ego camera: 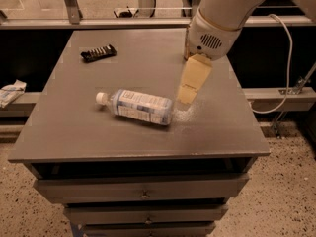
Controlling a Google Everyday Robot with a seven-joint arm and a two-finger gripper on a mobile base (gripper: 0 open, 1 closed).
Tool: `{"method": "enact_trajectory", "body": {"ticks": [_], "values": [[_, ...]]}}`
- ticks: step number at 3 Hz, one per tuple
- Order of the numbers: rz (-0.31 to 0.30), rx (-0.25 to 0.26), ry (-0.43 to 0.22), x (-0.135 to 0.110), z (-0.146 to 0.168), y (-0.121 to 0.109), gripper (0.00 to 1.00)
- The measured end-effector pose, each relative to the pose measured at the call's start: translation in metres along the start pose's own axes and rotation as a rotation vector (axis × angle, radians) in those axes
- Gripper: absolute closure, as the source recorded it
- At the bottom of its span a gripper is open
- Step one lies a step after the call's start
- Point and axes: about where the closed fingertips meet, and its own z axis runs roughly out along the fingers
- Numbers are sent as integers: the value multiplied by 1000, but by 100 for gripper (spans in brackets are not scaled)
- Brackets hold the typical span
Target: Place blue plastic bottle upright
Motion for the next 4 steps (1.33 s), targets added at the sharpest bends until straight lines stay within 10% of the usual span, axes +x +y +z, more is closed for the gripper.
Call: {"method": "enact_trajectory", "body": {"ticks": [1, 4], "values": [[89, -51, -33, -56, 39, 9, 0], [138, -68, -99, -111, 98, 30, 0]]}}
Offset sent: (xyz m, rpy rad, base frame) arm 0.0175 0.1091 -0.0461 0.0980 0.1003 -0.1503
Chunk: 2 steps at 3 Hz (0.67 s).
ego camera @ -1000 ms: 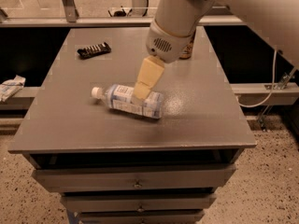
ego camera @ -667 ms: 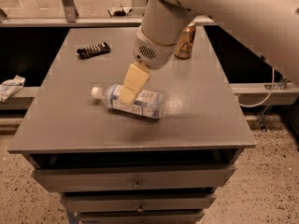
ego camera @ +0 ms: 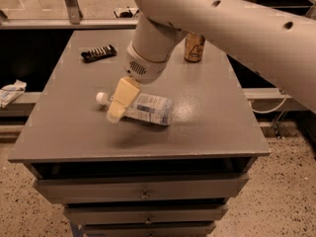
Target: Place blue plastic bottle upright
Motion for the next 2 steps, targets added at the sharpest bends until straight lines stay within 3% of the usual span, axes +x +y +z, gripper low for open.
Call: {"method": "enact_trajectory", "body": {"ticks": [2], "values": [[-33, -16, 2, -18, 22, 4, 0]]}}
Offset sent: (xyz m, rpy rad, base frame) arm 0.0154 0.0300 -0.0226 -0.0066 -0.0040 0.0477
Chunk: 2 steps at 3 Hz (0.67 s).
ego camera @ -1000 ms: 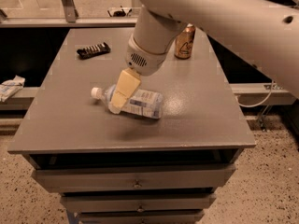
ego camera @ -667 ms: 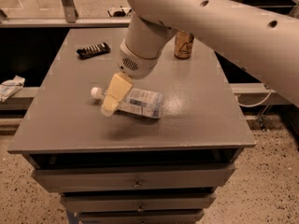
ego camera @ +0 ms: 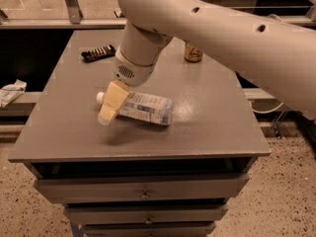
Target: Place blue plastic bottle upright
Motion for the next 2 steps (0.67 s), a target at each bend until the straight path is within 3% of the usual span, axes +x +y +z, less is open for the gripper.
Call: {"method": "enact_trajectory", "body": {"ticks": [1, 2], "values": [[6, 0, 15, 7, 11, -4, 3], [10, -1, 22, 10, 17, -5, 26]]}}
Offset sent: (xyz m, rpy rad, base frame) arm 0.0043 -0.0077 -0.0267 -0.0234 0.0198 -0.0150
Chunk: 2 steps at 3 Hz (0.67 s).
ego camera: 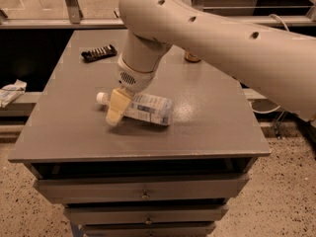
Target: Place blue plastic bottle upright
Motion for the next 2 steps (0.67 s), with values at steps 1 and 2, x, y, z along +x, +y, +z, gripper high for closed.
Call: {"method": "enact_trajectory", "body": {"ticks": [1, 2], "values": [[3, -5, 6, 2, 2, -1, 49], [0, -7, -7, -3, -6, -2, 73]]}}
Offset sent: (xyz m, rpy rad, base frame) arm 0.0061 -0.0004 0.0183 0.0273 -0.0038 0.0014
